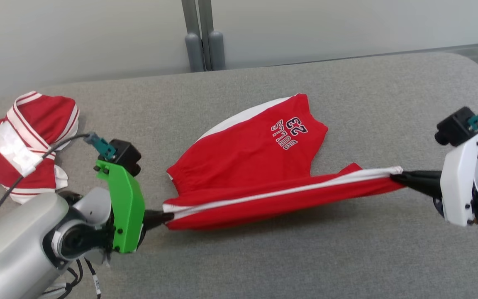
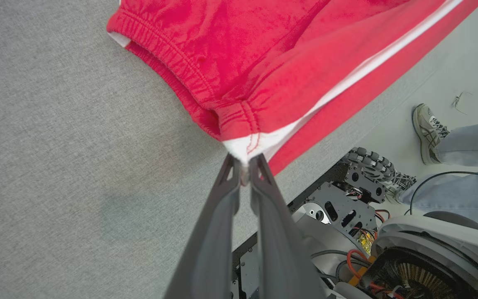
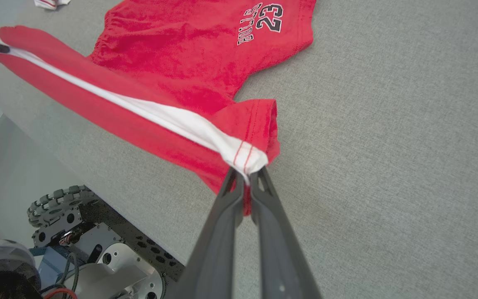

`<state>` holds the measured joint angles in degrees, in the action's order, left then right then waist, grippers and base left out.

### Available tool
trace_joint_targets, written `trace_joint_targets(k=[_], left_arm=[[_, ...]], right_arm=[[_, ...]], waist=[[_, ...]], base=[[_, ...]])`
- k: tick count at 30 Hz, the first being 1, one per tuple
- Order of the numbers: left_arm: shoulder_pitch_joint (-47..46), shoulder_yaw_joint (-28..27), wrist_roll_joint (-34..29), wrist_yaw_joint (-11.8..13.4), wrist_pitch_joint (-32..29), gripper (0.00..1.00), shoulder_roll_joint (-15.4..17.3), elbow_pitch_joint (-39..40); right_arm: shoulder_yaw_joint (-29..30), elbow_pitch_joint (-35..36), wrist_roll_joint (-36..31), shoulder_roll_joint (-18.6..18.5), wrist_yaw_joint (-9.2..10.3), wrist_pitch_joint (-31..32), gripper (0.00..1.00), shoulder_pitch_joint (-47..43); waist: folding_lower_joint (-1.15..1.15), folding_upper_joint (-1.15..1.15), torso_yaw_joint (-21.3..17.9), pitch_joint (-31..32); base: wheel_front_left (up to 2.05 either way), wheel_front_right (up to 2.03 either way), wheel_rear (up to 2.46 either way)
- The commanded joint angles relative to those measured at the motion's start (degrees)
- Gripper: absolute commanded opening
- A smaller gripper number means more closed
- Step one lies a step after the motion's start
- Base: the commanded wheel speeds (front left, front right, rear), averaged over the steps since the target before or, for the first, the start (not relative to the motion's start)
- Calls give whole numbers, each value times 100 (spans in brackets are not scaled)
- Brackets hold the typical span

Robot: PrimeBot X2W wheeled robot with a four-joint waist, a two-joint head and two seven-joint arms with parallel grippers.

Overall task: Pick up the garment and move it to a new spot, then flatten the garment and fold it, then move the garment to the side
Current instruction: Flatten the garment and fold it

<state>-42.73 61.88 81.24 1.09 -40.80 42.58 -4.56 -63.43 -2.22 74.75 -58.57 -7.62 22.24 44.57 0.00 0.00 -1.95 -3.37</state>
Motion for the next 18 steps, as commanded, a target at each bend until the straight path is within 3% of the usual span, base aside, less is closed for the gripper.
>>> trace_joint_targets(k=[1, 12, 18], left_arm=[[-153, -58, -6, 47, -50, 0, 40, -133], [-1324, -376, 271, 43, -783, 0, -386, -629], [-1942, -581, 366, 46, -929, 0, -784, -1006]], right_arm=[[142, -158, 103, 47, 24, 101, 0, 132], [925, -1325, 768, 830, 20, 1443, 0, 1375], [1076, -2264, 586, 1218, 18, 2086, 0, 2269]], waist=[[0, 0, 148, -390], [0, 0, 600, -1579], [0, 0, 909, -2131]], base=[[0, 0, 0], [0, 0, 0], [0, 0, 0]])
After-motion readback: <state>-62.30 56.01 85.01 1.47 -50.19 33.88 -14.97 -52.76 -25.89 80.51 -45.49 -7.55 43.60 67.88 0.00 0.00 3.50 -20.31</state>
